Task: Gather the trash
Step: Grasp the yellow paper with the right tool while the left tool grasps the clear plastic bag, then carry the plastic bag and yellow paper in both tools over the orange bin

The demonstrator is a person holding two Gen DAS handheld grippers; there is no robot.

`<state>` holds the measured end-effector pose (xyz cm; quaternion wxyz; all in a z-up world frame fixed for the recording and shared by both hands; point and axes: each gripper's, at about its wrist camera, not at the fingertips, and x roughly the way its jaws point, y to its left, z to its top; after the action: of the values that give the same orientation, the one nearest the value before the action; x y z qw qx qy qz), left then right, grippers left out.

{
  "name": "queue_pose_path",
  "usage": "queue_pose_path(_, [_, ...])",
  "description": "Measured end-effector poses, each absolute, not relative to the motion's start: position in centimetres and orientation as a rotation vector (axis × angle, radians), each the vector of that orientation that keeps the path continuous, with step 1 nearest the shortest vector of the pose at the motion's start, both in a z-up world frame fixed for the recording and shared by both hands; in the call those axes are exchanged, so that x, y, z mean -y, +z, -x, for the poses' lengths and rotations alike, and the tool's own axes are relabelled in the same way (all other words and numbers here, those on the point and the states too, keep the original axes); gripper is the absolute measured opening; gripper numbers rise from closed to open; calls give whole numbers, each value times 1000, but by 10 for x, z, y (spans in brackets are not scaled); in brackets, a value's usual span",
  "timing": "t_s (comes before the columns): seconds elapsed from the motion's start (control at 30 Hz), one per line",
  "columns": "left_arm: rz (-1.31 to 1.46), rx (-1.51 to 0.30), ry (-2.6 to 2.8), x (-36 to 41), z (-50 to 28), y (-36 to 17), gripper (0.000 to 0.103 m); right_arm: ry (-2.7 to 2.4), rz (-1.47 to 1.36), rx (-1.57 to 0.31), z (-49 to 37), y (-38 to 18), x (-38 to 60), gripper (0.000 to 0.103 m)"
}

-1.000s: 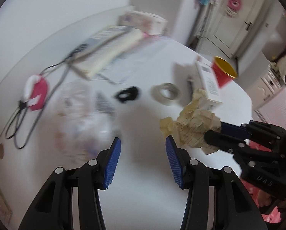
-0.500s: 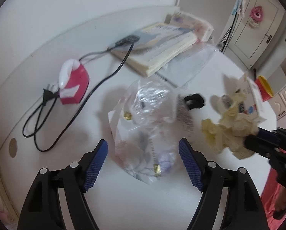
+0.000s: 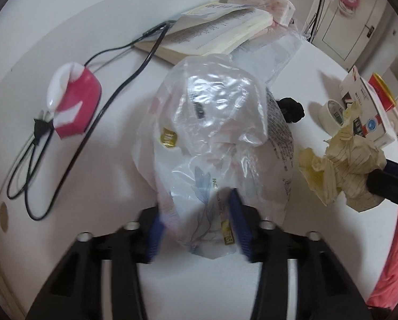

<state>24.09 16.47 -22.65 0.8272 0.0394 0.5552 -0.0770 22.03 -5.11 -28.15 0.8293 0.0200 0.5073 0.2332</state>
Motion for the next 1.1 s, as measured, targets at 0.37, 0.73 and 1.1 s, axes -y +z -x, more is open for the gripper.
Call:
queue_pose_path(0.37, [-71, -1147, -164, -158, -229, -208, 3, 484, -57, -1067, -213, -277, 57, 24])
queue_pose_path(0.73, [-93, -1061, -165, -133, -186, -159, 3, 500, -96, -1017, -176, -245, 87, 24])
queue_pose_path(1.1, [-115, -995, -197, -74, -122, -118, 3, 497, -126, -966, -120, -209, 142, 24])
